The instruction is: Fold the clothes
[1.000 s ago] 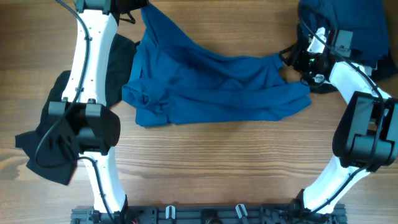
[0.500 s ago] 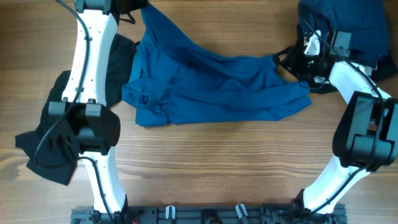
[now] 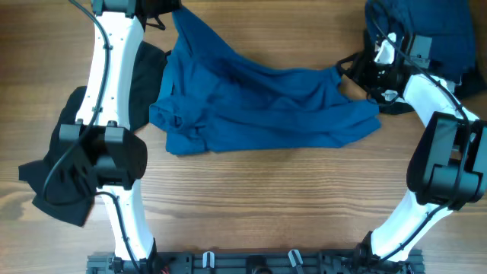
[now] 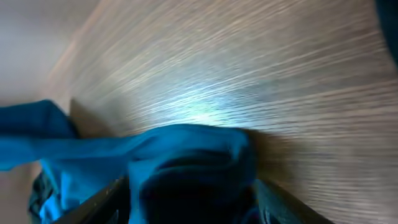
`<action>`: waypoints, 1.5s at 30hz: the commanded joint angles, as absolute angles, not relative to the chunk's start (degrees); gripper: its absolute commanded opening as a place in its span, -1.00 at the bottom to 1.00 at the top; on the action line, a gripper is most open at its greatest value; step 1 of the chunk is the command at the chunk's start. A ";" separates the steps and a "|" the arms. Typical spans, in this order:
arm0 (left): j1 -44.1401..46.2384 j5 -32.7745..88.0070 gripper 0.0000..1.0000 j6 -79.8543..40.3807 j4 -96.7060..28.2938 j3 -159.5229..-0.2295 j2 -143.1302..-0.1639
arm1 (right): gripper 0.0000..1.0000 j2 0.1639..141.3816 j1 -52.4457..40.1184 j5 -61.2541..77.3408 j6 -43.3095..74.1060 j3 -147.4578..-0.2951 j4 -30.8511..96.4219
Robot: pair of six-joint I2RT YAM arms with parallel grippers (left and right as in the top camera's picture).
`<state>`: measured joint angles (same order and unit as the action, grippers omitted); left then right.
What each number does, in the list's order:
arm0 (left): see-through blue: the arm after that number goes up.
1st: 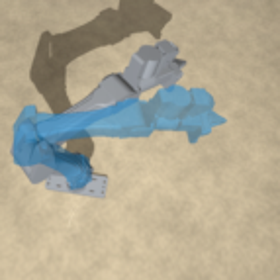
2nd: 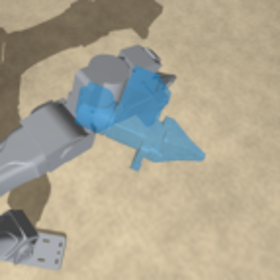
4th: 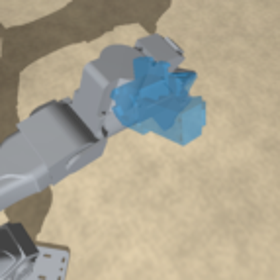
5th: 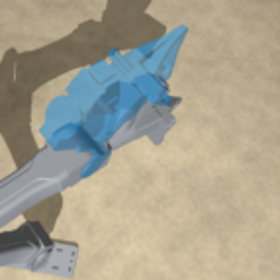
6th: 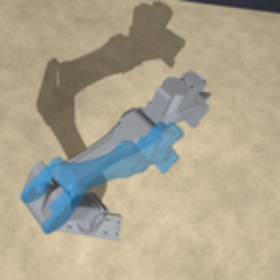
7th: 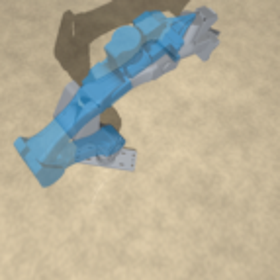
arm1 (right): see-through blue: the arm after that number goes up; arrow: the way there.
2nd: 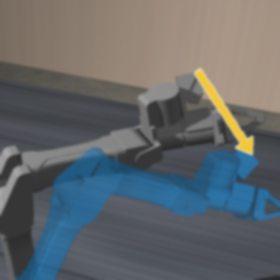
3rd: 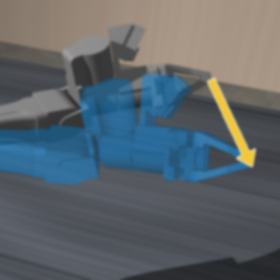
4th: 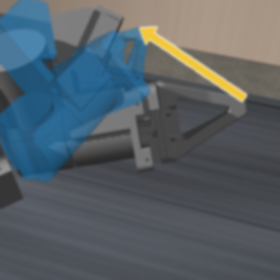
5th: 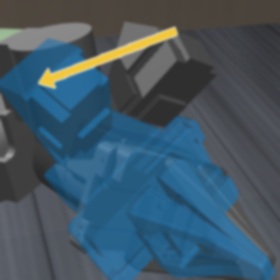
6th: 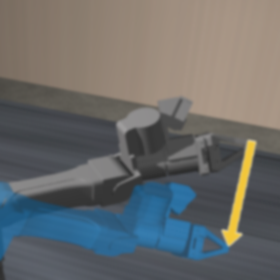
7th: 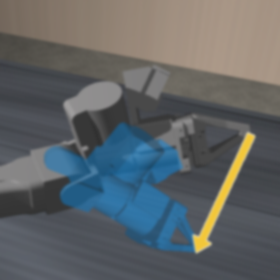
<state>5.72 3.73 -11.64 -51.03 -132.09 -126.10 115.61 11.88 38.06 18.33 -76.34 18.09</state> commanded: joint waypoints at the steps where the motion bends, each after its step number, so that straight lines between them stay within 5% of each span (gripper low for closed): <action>1: 6.11 2.94 -0.92 -10.66 -50.94 -132.44 -126.02 | 0.21 115.04 11.70 43.22 13.52 -77.84 17.19; 9: 6.11 2.94 -0.92 -10.68 -50.92 -132.44 -126.02 | -0.17 114.98 9.41 34.00 5.96 -77.91 23.55; 13: 6.11 2.48 -0.92 -10.66 -51.33 -132.44 -126.02 | -0.88 114.96 9.89 29.47 6.55 -78.83 21.80; 14: 6.11 1.67 -0.92 -10.59 -51.42 -132.44 -126.02 | -0.91 114.93 10.50 28.73 6.07 -79.81 22.13; 23: 4.56 1.43 -0.92 -9.37 -54.28 -132.44 -123.76 | -0.91 114.85 12.25 17.56 -6.70 -110.89 50.33; 32: -4.05 9.41 -0.92 -9.39 -60.73 -132.44 -118.19 | -0.91 111.20 15.05 10.83 -7.29 -112.29 59.46; 45: 1.72 7.60 -0.92 -9.17 -82.89 -132.20 -120.57 | -0.91 111.22 18.31 10.94 1.63 -112.01 72.86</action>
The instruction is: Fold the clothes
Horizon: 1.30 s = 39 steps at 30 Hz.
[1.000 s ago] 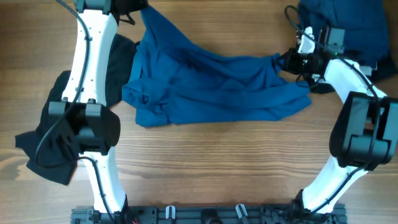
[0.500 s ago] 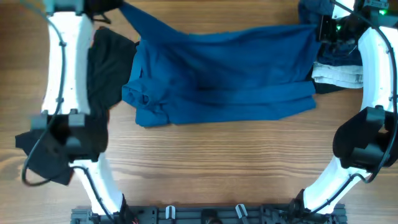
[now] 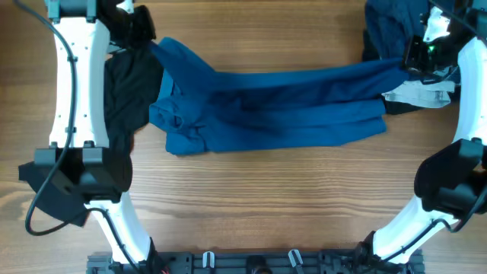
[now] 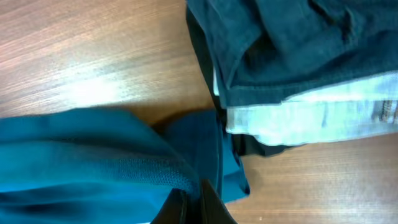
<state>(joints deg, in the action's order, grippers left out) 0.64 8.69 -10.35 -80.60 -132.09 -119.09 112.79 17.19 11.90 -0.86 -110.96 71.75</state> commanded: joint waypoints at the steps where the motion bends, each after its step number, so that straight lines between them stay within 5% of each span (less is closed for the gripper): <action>1: 1.78 6.33 -0.92 -9.19 -84.25 -132.14 -121.32 | -0.91 111.22 18.41 10.96 1.61 -111.94 73.45; 13: 1.76 3.95 -0.92 -9.41 -74.28 -110.24 -122.50 | -0.91 111.22 18.41 10.94 3.07 -96.16 68.99; 14: 1.76 3.33 -0.92 -9.39 -74.24 -110.24 -122.50 | -0.67 111.22 18.41 10.96 3.07 -94.45 67.99; 15: 1.74 2.90 -0.91 -9.39 -74.26 -110.24 -122.50 | -0.18 111.22 18.41 10.96 3.18 -93.60 67.68; 16: 1.69 2.37 -0.60 -9.37 -74.32 -110.24 -122.50 | 0.46 111.22 18.41 10.96 3.20 -92.79 67.35; 18: 1.65 1.37 0.06 -9.37 -74.28 -110.24 -122.48 | 0.64 111.22 18.48 10.96 3.22 -92.64 67.24; 20: 1.15 0.32 0.45 -9.39 -73.65 -110.26 -122.45 | 0.66 111.22 18.52 10.96 3.18 -92.64 67.02; 24: -1.50 0.56 0.48 -9.87 -70.54 -110.26 -120.84 | 0.58 111.22 18.52 11.31 0.27 -91.37 64.93; 25: -2.17 0.56 0.47 -9.87 -69.38 -110.26 -120.73 | 0.41 111.22 18.52 11.46 -0.01 -89.71 63.05; 28: -2.79 0.56 0.49 -9.85 -67.48 -110.24 -120.77 | -0.91 111.22 18.50 11.60 2.11 -83.31 57.69; 35: -2.79 0.56 0.50 -9.85 -66.32 -110.13 -120.86 | -0.89 111.20 17.89 11.81 5.37 -76.09 50.35; 37: -2.79 0.56 0.50 -9.82 -66.63 -110.13 -120.86 | -0.53 111.11 18.04 11.35 5.08 -77.65 49.80; 38: -2.79 0.56 0.50 -9.85 -66.67 -110.13 -120.86 | -0.13 111.11 18.09 11.35 4.49 -77.82 48.80; 39: -2.79 0.56 0.51 -9.85 -66.63 -110.13 -120.86 | 0.06 111.11 18.09 10.83 4.45 -77.80 48.14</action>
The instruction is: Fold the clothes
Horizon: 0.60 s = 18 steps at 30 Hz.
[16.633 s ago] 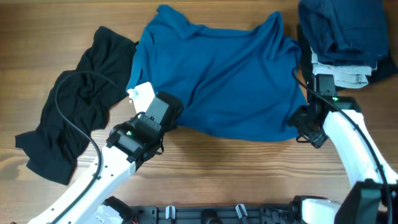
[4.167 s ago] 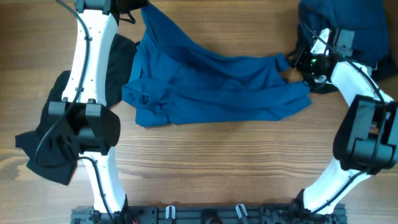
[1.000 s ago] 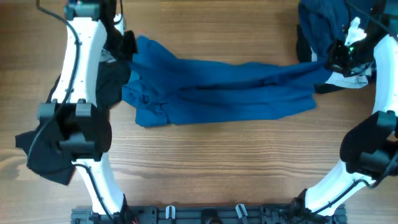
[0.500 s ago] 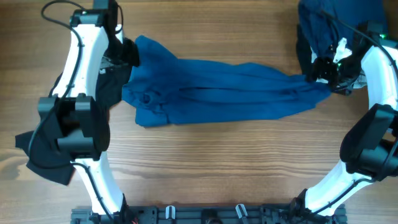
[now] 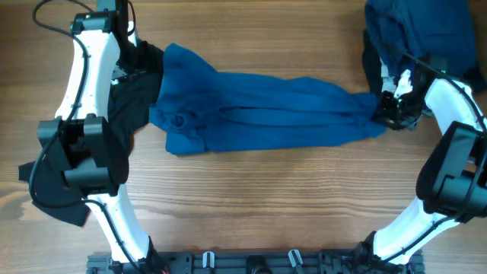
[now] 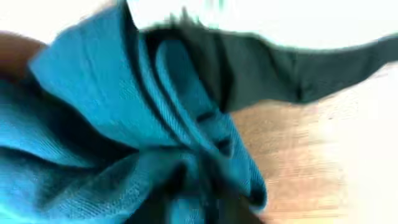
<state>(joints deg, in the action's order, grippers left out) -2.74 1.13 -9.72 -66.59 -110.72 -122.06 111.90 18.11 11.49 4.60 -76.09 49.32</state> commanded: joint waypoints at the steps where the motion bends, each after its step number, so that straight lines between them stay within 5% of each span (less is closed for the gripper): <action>1: -2.79 0.56 0.51 -9.85 -66.63 -110.13 -120.86 | 0.17 111.13 18.09 9.89 4.43 -77.78 47.37; 3: -2.79 0.56 0.53 -9.85 -66.65 -110.13 -120.86 | 0.29 111.15 18.35 8.88 4.23 -77.69 45.69; 15: -2.79 0.56 0.57 -9.85 -66.59 -110.13 -120.86 | 0.20 111.26 18.17 16.60 1.26 -66.83 39.66; 16: -2.79 0.56 0.57 -9.85 -66.57 -110.13 -120.86 | 0.06 111.26 18.17 16.60 1.26 -66.74 39.90; 18: -2.79 0.56 0.57 -9.85 -66.59 -110.13 -120.86 | -0.73 111.24 18.20 16.78 2.13 -66.81 39.66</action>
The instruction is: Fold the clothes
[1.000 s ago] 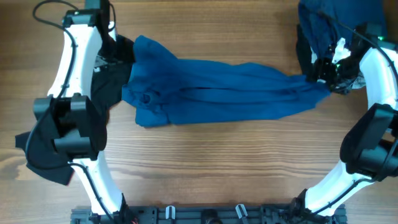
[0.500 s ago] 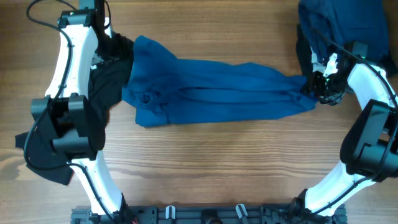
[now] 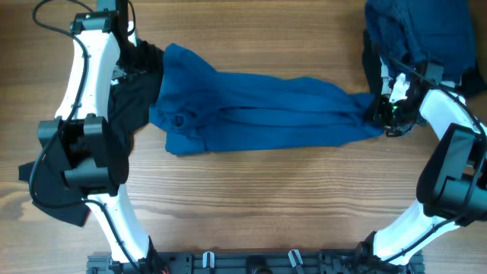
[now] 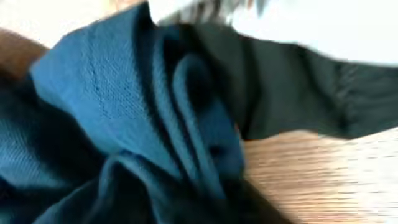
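A blue garment point(image 3: 259, 114) lies stretched in long folds across the table, from upper left to right. My left gripper point(image 3: 143, 58) sits at its upper left corner, dark against a black cloth, so its jaws cannot be read. My right gripper point(image 3: 383, 114) is at the garment's right end. In the right wrist view the blue garment point(image 4: 124, 93) bunches into tight pleats that run down into the dark blur at the bottom edge where my fingers are hidden, as cloth does when pinched.
A black garment point(image 3: 133, 99) lies under the left arm and beside the blue one. A dark blue pile of clothes point(image 3: 426, 30) fills the back right corner, with a dark cloth point(image 4: 292, 93) and something white just behind the right gripper. Another black cloth point(image 3: 53, 190) lies front left.
Almost nothing: the right gripper has shifted slightly to the right with the garment's end. The left arm and the blue garment lie as before.
First the blue garment lay crumpled mid-table, with both grippers at its far ends. Then it was pulled taut between them, the right gripper near the dark pile. After that it lay lower on the table in long folds, where it stays.
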`<action>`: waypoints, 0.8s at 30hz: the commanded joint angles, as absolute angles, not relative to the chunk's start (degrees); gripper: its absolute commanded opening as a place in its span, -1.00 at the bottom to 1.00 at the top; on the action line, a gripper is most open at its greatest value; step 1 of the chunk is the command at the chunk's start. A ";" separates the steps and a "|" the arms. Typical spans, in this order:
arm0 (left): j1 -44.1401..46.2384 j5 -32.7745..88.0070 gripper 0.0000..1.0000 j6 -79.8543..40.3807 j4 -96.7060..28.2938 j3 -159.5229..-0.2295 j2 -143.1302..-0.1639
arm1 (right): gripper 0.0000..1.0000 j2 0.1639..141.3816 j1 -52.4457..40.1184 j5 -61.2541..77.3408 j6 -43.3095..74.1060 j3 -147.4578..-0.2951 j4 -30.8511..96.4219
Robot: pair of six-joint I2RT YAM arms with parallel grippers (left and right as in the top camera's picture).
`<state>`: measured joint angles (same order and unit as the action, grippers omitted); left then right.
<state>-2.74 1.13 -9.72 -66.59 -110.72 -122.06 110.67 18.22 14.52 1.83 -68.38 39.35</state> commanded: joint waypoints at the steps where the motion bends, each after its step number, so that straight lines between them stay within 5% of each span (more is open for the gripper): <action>1: -2.79 0.56 0.57 -9.85 -66.61 -110.13 -120.86 | -0.91 111.20 18.20 16.86 4.25 -67.72 40.07; 17: -4.62 -1.37 0.65 -9.82 -67.24 -110.13 -120.86 | -0.91 102.94 20.67 27.81 -6.72 -89.69 63.00; 24: -4.62 -1.37 0.66 -9.82 -67.42 -110.13 -120.86 | -0.91 102.91 3.25 26.57 -3.27 -89.52 59.81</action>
